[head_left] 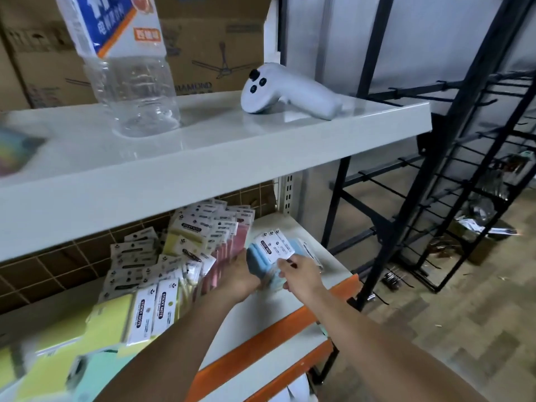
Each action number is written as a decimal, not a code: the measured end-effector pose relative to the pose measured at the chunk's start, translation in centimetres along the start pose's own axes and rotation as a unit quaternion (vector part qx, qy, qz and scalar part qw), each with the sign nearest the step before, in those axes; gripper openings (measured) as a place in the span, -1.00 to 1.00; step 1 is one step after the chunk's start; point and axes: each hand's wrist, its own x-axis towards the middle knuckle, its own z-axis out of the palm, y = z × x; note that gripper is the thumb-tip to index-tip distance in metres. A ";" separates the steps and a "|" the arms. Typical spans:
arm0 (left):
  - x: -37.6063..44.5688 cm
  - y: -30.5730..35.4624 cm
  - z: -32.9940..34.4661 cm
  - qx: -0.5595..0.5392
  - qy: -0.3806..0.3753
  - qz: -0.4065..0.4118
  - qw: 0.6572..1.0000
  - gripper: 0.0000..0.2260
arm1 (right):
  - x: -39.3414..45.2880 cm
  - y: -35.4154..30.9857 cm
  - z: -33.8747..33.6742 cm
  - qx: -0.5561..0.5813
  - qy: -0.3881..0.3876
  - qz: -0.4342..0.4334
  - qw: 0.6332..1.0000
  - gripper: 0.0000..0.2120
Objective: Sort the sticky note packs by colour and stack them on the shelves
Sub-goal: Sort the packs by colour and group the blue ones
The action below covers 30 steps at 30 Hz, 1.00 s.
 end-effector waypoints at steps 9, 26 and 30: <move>3.2 -2.2 1.9 -0.092 0.007 -0.033 0.995 -0.09 | 0.6 -0.1 -0.3 0.012 -0.004 -0.018 1.000 -0.72; -3.7 -0.9 -2.1 -0.203 -0.067 -0.005 0.977 -0.56 | -1.8 -2.2 1.3 0.104 -0.028 0.018 0.994 -0.82; -5.6 -0.6 -2.5 -0.214 -0.009 0.005 0.977 -0.51 | -3.4 -2.9 1.5 0.112 -0.072 -0.001 0.991 -0.79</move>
